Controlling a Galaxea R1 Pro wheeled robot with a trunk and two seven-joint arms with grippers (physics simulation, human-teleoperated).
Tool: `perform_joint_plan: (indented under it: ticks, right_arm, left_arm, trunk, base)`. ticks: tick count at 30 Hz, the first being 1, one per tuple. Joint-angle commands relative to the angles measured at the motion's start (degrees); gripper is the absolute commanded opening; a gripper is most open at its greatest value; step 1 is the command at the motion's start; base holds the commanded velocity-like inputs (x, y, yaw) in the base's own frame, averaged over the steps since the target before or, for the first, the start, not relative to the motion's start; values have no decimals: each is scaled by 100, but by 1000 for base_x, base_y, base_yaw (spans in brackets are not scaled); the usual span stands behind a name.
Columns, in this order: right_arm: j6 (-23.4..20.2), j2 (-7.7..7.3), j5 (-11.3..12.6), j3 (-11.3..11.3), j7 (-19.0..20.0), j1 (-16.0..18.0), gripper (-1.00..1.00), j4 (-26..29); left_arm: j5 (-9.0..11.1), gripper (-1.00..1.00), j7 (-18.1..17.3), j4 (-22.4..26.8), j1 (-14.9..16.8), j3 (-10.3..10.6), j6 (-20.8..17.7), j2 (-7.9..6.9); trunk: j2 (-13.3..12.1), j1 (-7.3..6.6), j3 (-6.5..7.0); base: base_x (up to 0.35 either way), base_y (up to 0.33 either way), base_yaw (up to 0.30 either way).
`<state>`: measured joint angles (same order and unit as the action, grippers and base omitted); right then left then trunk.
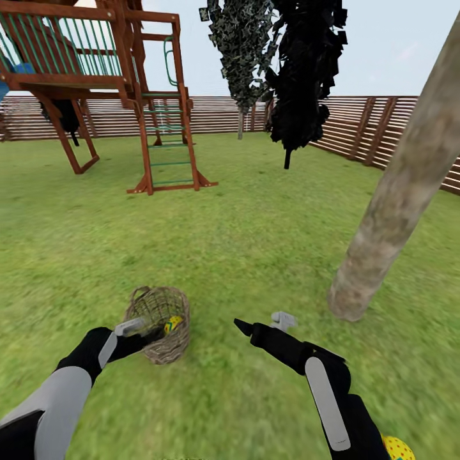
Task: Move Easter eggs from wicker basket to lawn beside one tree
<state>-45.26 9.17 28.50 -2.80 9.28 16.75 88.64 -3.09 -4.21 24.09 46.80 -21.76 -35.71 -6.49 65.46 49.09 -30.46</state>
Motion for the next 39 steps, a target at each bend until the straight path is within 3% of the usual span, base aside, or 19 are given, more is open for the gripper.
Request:
perform_joint_plan:
  ticks: [1, 11, 39]
  right_arm:
    - [-26, 4, -26, 8, 30, 3, 100, 4]
    - [-26, -3, -26, 23, 30, 3, 100, 4]
    - [-26, -10, 44, 62, 72, 4, 100, 4]
  left_arm:
    - [-33, 100, -39, 7, 4, -38, -34, 2]
    - [-25, 100, -70, 16, 4, -27, 21, -2]
    - [-25, 100, -80, 16, 4, -22, 26, -2]
  trunk:
    - [4, 0, -6]
    - [4, 0, -6]
    - [4, 0, -6]
  base:
    - [0, 0, 289]
    - [27, 12, 245]
    - [37, 66, 7]
